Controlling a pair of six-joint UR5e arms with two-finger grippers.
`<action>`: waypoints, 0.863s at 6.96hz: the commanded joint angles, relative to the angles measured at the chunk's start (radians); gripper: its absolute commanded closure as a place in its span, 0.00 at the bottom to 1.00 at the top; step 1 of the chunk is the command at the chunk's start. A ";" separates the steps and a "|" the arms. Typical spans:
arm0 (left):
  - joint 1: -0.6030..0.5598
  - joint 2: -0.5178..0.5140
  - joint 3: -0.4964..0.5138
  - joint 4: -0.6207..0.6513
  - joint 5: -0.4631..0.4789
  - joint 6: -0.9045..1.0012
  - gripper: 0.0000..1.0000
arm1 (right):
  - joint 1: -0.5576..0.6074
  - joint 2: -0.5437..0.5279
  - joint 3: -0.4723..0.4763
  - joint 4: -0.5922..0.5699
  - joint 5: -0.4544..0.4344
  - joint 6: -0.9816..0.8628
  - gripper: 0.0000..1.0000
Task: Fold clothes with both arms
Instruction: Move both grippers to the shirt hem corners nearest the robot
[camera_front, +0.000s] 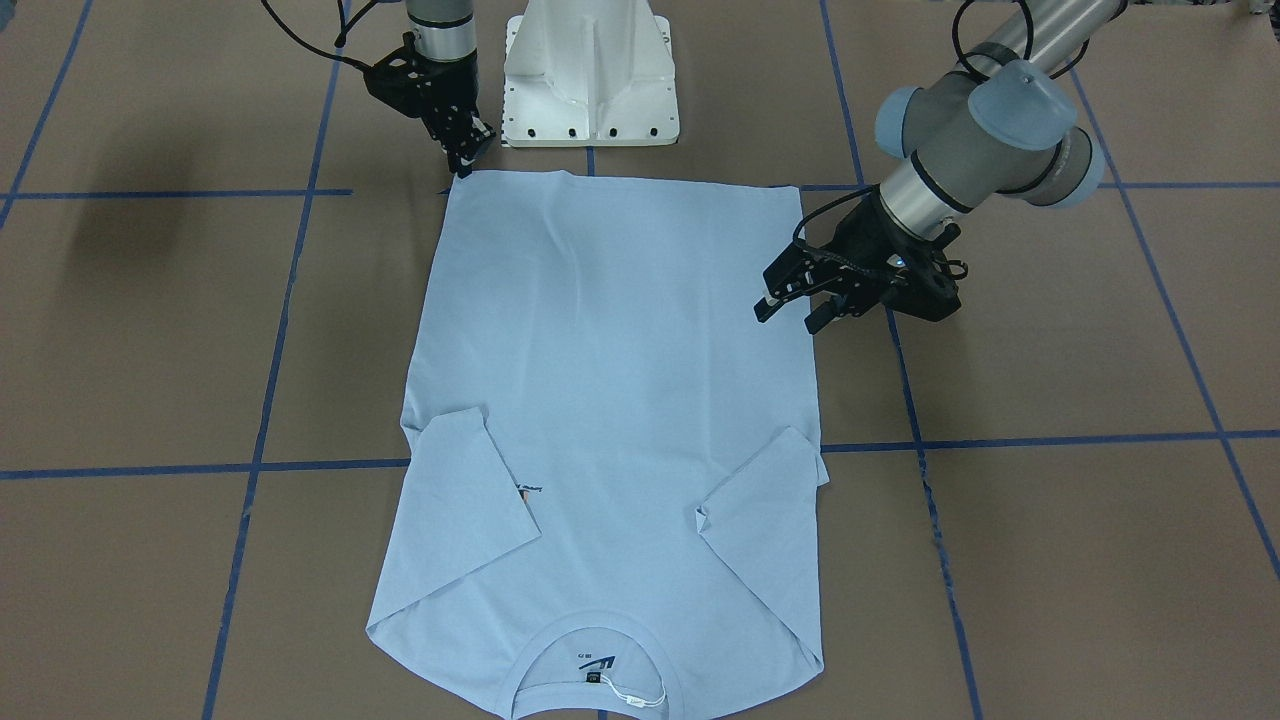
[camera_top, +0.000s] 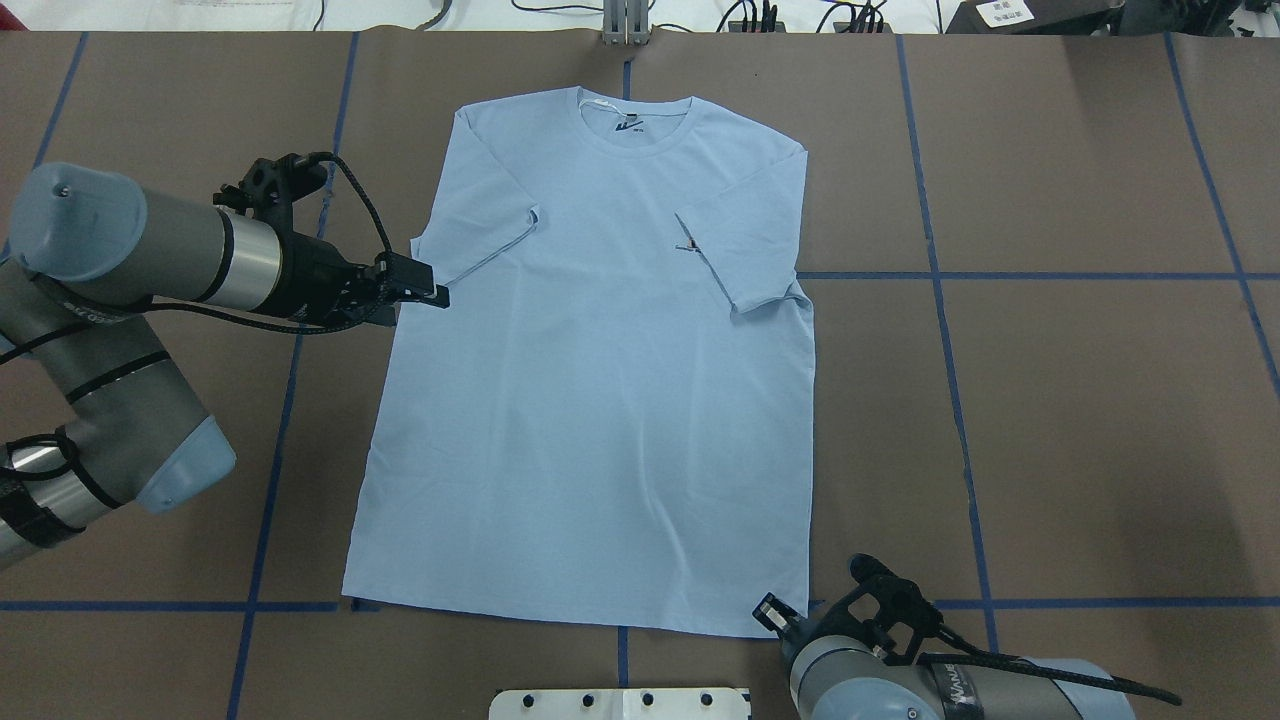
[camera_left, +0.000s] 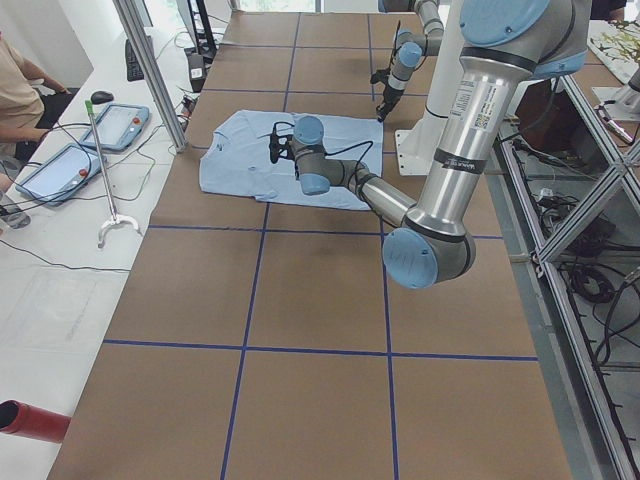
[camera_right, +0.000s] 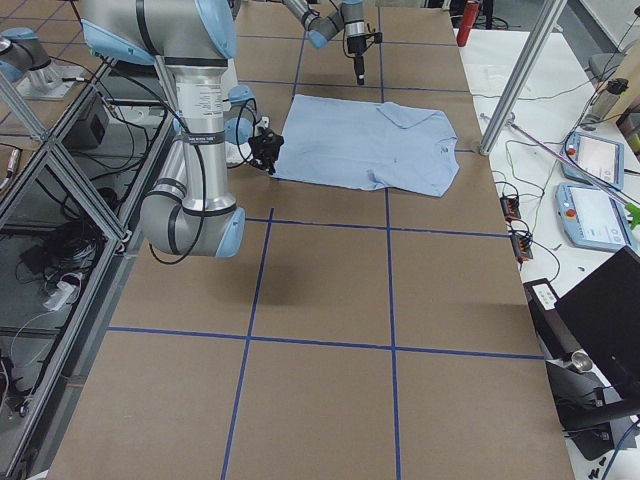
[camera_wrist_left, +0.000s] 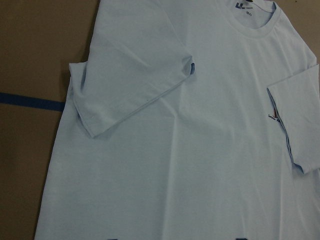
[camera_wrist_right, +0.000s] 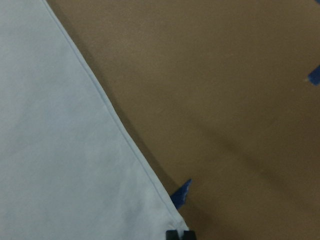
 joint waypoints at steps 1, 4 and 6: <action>0.003 0.004 -0.036 0.005 -0.002 -0.013 0.17 | 0.002 -0.023 0.060 0.002 0.005 -0.001 1.00; 0.216 0.322 -0.285 0.011 0.232 -0.116 0.17 | 0.042 -0.021 0.118 -0.001 0.005 -0.001 1.00; 0.401 0.346 -0.332 0.213 0.419 -0.166 0.18 | 0.042 -0.010 0.114 -0.007 0.005 -0.003 1.00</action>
